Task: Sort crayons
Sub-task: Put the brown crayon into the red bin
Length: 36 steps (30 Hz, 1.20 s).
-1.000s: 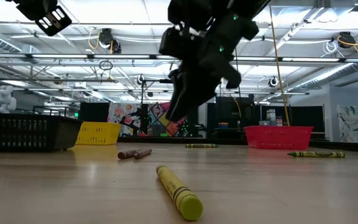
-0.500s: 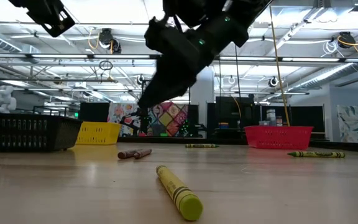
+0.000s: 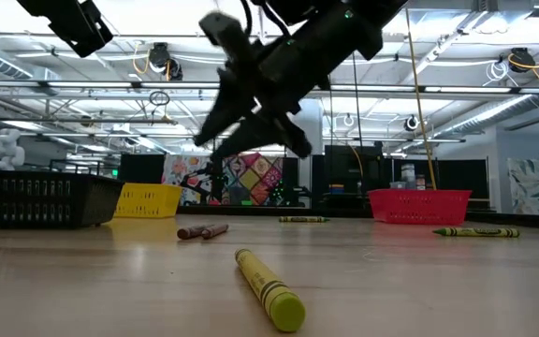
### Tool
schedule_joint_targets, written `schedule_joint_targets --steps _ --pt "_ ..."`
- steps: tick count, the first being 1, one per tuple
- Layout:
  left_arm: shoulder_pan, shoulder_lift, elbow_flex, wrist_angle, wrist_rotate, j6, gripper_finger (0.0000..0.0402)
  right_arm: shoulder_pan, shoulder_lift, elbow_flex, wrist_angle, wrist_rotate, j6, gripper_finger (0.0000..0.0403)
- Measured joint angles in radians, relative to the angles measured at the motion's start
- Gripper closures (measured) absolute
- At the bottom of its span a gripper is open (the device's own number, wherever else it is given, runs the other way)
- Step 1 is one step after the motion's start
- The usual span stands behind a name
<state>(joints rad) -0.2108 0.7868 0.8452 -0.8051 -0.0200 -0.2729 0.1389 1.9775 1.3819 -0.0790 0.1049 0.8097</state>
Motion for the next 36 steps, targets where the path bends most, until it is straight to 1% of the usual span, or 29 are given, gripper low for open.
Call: schedule_joint_targets --steps 3,5,9,12,15,17,19,22,25,31,36 --pt "0.000 0.000 0.000 0.000 0.000 0.000 0.0317 0.015 0.000 0.000 -0.087 0.096 0.133 0.0296" --pt "-0.001 0.000 0.000 0.000 0.000 0.000 0.0317 0.026 0.000 0.000 -0.121 0.130 0.202 0.0296" --pt "-0.001 0.000 0.000 -0.001 0.000 0.050 0.0317 0.043 0.000 0.000 -0.112 0.138 0.295 0.0296" --pt "0.000 0.000 0.000 -0.001 0.000 0.083 0.0317 0.053 0.006 0.000 -0.110 0.183 0.360 0.0296" --pt "0.000 0.000 0.000 -0.001 0.000 0.096 0.0317 0.063 0.040 0.000 -0.089 0.198 0.424 0.0300" --pt "0.000 0.000 0.000 -0.001 0.000 0.097 0.0317 0.070 0.078 0.000 -0.043 0.187 0.456 0.0304" --pt "-0.001 0.000 0.000 -0.001 0.000 0.097 0.0317 0.076 0.118 0.001 0.011 0.173 0.475 0.0308" --pt "-0.001 0.000 -0.001 -0.018 0.000 0.097 0.0317 0.081 0.164 0.030 0.013 0.148 0.487 0.0311" --pt "-0.001 0.000 -0.001 -0.026 0.000 0.096 0.0317 0.080 0.192 0.070 -0.042 0.128 0.488 0.0312" --pt "-0.001 0.000 -0.001 -0.048 0.002 0.095 0.0317 0.082 0.208 0.119 -0.153 0.134 0.481 0.0312" --pt "-0.001 0.000 -0.001 -0.049 0.003 0.095 0.0317 0.079 0.208 0.135 -0.303 0.133 0.481 0.0312"
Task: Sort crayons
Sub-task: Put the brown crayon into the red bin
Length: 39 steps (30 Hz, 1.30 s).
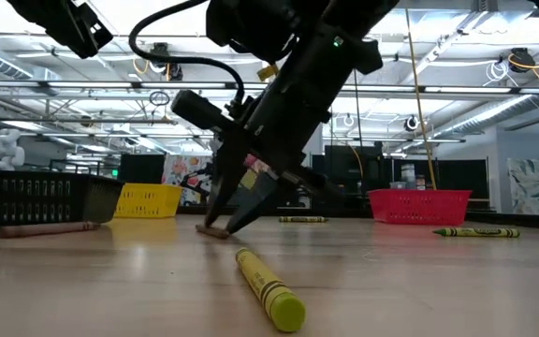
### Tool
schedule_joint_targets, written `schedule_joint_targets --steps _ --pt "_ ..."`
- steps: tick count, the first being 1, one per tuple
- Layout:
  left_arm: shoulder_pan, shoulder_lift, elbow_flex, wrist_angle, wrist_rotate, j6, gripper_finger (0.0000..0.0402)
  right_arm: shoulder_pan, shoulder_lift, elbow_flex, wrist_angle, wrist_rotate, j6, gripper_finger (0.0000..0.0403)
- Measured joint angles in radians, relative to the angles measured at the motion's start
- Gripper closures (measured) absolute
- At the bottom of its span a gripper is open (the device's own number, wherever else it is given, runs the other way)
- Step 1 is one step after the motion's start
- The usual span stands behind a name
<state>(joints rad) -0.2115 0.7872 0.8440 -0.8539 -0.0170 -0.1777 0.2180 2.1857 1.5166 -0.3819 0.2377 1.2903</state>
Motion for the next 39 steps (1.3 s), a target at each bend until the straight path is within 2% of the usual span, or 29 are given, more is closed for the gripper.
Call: schedule_joint_targets --steps 18,33,39 --pt "0.000 0.000 0.000 -0.001 0.001 -0.001 0.0317 -0.046 0.005 -0.003 -0.194 -0.009 -0.059 0.0313" --pt "0.000 0.000 0.000 -0.002 0.001 -0.001 0.0317 -0.090 0.032 -0.004 -0.248 -0.022 -0.163 0.0356" --pt "0.000 0.000 0.000 -0.002 0.001 -0.001 0.0317 -0.092 0.042 -0.003 -0.239 -0.028 -0.211 0.0360"
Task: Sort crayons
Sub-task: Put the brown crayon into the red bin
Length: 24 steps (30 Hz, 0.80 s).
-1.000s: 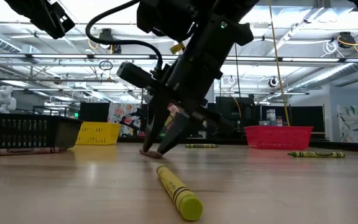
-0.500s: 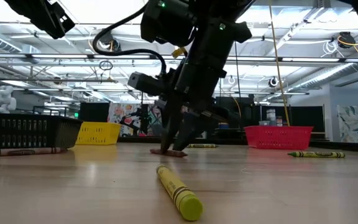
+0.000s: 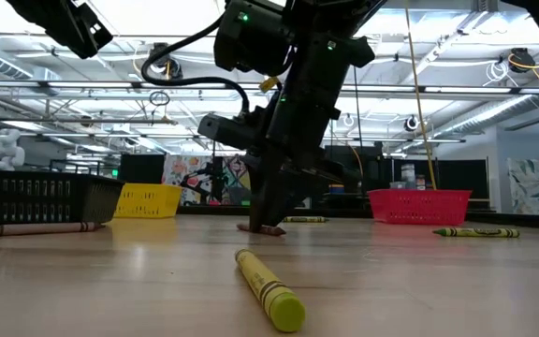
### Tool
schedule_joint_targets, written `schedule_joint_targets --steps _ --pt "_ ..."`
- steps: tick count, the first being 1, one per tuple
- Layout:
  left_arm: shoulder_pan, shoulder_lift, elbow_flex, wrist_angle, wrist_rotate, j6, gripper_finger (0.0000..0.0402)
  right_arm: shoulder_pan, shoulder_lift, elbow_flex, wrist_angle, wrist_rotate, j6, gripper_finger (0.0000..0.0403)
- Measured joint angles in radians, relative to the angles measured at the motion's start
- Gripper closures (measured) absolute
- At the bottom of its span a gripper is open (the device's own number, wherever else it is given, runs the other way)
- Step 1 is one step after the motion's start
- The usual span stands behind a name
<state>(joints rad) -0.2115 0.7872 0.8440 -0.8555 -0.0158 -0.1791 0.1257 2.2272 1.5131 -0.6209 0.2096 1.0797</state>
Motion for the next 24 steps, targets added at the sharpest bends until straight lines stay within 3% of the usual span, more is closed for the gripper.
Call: schedule_joint_targets --steps 7,17,24 --pt "0.000 0.000 0.000 0.000 0.000 0.001 0.0317 -0.002 0.000 0.000 -0.003 0.000 -0.049 0.0396" --pt "0.000 0.000 0.000 0.000 0.000 0.001 0.0317 -0.001 -0.009 0.000 0.000 -0.002 -0.060 0.0401" --pt "0.000 0.000 0.000 -0.019 -0.002 0.001 0.0317 0.004 -0.087 -0.006 0.021 -0.003 -0.101 0.0402"
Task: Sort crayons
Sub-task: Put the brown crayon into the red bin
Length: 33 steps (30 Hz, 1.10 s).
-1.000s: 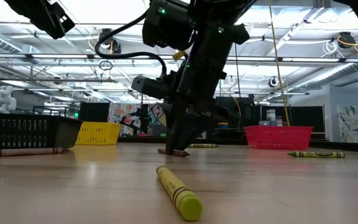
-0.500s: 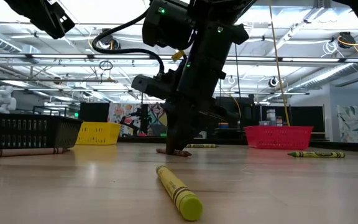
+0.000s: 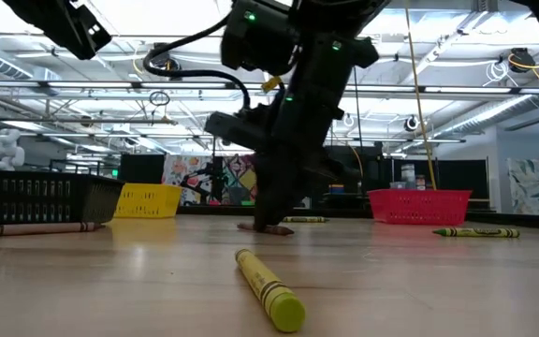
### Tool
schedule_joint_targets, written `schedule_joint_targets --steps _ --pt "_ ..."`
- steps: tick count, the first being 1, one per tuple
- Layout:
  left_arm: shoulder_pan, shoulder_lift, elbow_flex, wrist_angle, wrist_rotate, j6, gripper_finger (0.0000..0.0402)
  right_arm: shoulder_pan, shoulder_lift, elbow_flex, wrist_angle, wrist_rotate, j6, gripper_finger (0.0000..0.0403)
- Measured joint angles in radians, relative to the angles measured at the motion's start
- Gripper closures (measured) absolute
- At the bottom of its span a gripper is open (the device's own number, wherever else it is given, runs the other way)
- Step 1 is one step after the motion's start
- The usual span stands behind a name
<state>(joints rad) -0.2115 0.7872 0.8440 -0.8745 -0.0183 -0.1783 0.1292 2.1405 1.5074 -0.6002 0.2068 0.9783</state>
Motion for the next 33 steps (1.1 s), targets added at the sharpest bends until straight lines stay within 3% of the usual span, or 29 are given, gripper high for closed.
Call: schedule_joint_targets --steps 6,18,24,33 --pt "0.000 0.000 0.000 -0.010 -0.012 0.000 0.0317 0.001 -0.054 -0.004 -0.052 0.026 -0.047 0.0403" --pt "0.000 0.000 0.000 -0.060 -0.014 -0.001 0.0317 -0.021 -0.162 -0.001 -0.331 0.138 -0.049 0.0403" --pt "0.000 0.000 0.000 -0.059 -0.017 -0.001 0.0317 -0.067 -0.211 -0.001 -0.484 0.213 -0.048 0.0403" --pt "0.000 0.000 0.000 -0.060 -0.017 -0.003 0.0317 -0.174 -0.242 0.001 -0.613 0.239 -0.107 0.0403"
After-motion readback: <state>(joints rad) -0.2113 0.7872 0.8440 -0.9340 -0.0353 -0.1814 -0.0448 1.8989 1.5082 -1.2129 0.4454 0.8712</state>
